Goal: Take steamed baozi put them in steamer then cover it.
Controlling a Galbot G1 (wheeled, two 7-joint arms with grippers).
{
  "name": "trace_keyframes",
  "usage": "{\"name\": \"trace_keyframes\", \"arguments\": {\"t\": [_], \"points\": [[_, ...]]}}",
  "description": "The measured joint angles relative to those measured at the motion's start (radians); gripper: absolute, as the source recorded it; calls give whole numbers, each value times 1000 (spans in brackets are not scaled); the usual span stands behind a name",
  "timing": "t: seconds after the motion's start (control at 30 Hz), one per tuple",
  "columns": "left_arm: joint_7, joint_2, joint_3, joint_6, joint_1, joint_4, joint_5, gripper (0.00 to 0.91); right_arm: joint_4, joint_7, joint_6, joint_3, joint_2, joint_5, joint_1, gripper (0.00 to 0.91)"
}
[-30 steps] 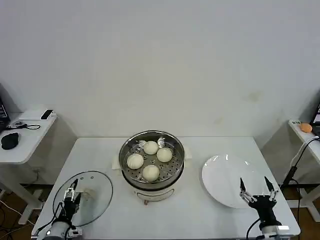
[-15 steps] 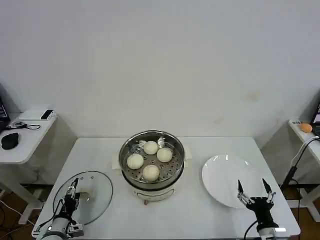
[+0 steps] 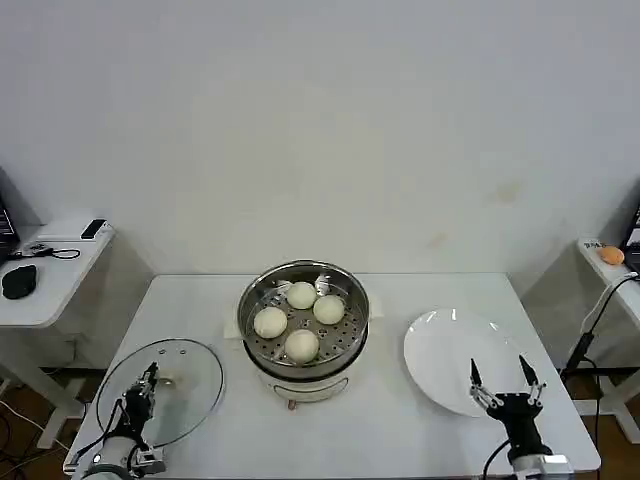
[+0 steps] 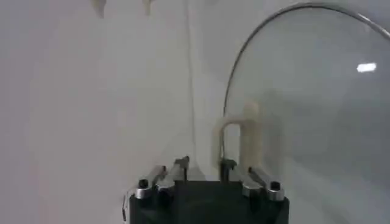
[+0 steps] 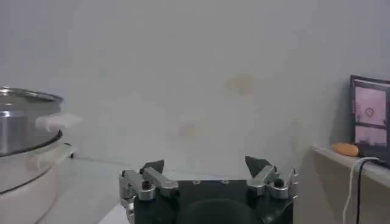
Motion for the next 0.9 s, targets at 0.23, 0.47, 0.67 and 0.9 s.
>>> {"name": "trace_keyframes", "arguments": {"t": [0.23,0.47,0.67,0.9], "points": [[-30,-21,-29,5,19,-51,14,0,6,-2,0,-10,-8,-2,-1,907],[-45,-21,-71,31,44,-124,1,0,11,-4,2,-22,-12,-11,-6,907],[-19,-6,-92,82,57,-222,-21,0,6,-11,5,-31,-11,-23,-6,907],[62,25,-70,169,39,-361,-28,0,-7,-18,14,-40,-9,-41,-6,907]]}}
